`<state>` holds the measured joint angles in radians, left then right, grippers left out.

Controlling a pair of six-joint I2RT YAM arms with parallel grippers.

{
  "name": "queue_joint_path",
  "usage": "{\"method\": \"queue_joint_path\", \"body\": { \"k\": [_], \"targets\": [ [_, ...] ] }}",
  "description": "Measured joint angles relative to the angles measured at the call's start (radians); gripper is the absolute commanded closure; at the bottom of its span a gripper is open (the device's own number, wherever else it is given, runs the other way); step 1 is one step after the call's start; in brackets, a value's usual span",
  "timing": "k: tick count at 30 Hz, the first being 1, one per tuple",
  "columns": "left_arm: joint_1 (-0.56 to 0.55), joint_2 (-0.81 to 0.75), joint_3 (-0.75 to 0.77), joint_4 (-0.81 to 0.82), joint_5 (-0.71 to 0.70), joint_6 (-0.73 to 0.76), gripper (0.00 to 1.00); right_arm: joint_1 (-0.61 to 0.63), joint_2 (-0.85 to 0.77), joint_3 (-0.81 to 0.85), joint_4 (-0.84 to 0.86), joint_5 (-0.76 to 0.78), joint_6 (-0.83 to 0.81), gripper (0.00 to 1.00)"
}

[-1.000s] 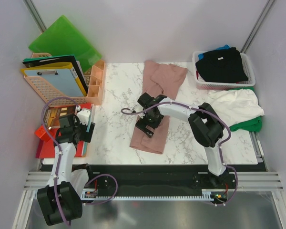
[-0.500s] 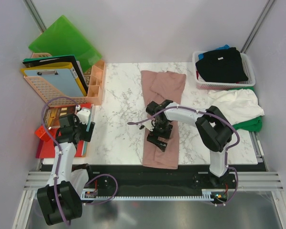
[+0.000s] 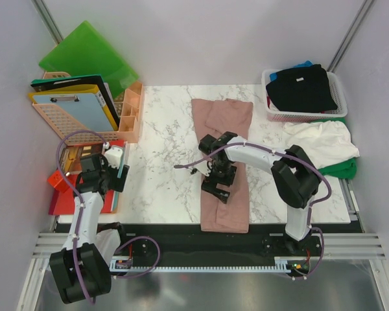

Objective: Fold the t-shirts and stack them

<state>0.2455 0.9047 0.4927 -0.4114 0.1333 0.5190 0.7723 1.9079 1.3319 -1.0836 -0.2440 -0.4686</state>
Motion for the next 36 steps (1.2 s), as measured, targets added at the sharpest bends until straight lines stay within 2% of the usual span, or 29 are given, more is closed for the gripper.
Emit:
{"method": "queue_joint_path", "body": {
  "k": [5, 8, 11, 14, 16, 19, 22, 25, 31, 36],
  "targets": [
    [0.0, -0.011, 0.0, 0.0, 0.0, 0.0, 0.09, 0.0, -0.085, 0.219, -0.065, 0.038, 0.007, 0.02],
    [0.0, -0.015, 0.0, 0.003, 0.0, -0.001, 0.09, 0.002, -0.23, 0.3, 0.019, 0.138, 0.044, 0.02],
    [0.0, -0.021, -0.006, 0.029, -0.021, -0.002, 0.09, -0.003, -0.505, 0.129, 0.335, 0.381, 0.133, 0.02],
    [0.0, -0.011, -0.008, 0.051, -0.046, -0.003, 0.09, -0.094, -0.604, 0.038, 0.499, 0.503, 0.219, 0.02],
    [0.0, 0.006, -0.008, 0.055, -0.053, -0.007, 0.09, -0.177, -0.507, 0.082, 0.559, 0.53, 0.269, 0.02],
    [0.0, 0.014, -0.008, 0.055, -0.055, -0.01, 0.09, -0.248, -0.246, 0.203, 0.591, 0.507, 0.327, 0.02],
    [0.0, 0.009, -0.008, 0.055, -0.055, -0.01, 0.09, -0.277, -0.018, 0.291, 0.543, 0.436, 0.368, 0.02],
    [0.0, 0.002, -0.008, 0.054, -0.057, -0.009, 0.09, -0.299, 0.135, 0.406, 0.471, 0.366, 0.397, 0.02],
    [0.0, -0.016, -0.008, 0.05, -0.071, -0.009, 0.09, -0.344, 0.265, 0.662, 0.431, 0.312, 0.423, 0.02],
    [0.0, -0.016, -0.008, 0.047, -0.071, -0.009, 0.09, -0.393, 0.357, 0.801, 0.443, 0.261, 0.453, 0.02]
  ]
}}
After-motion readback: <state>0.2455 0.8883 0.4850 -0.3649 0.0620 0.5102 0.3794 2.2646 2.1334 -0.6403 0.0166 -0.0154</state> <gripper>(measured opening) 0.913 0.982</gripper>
